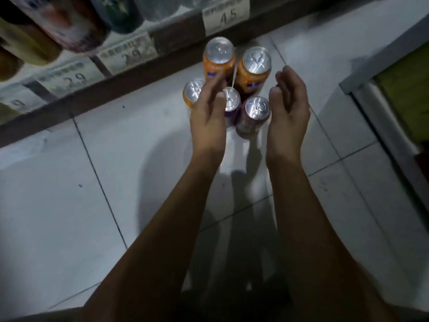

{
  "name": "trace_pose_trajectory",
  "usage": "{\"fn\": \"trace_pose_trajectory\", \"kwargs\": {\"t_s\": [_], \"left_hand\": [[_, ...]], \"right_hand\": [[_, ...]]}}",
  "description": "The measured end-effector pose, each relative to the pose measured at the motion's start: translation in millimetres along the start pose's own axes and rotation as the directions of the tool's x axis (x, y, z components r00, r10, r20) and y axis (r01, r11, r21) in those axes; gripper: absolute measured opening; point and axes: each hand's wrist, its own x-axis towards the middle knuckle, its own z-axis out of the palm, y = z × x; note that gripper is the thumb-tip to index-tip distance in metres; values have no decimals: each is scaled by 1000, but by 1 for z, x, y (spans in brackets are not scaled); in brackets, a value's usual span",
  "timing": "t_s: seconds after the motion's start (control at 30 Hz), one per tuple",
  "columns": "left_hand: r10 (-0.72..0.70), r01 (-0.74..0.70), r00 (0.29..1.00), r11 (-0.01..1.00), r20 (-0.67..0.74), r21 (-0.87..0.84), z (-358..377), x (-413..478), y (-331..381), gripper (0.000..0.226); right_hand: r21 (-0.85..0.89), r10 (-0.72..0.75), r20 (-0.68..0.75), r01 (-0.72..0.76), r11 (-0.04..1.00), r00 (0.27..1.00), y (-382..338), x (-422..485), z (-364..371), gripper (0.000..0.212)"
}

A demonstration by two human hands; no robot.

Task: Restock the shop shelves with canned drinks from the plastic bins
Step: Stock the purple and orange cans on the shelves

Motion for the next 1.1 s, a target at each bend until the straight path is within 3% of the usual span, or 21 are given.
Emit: {"fn": "trace_pose_trajectory", "kwargs": {"t_s": [0.27,0.43,0.57,0.7,0.83,0.93,1.1], "left_hand": [[11,-9,1000,998,-27,57,0,-24,-9,37],[29,-24,995,998,-91,50,4,-15,-6,34],[-11,12,999,999,-46,33,1,-19,25,33],[-106,94,981,993,160,77,-8,-43,104,36],[-122,90,935,990,332,110,-24,-66,237,41],[-107,83,933,993,344,83,-47,-73,359,42],[60,-47,962,997,266,-54,-97,-88,585,42]], "right_hand": [[-323,173,192,-105,940,966,26,-6,-11,78],[-426,127,97,-75,901,987,32,1,-3,59],[-418,105,40,-79,905,994,-5,-18,-18,58],[-346,117,21,-103,933,993,-102,-49,-34,66],[-213,148,63,-132,968,987,-243,-79,-33,66],[-82,98,127,-88,993,987,-367,-100,-21,51],[47,-75,257,65,997,963,-589,-127,15,21]]}}
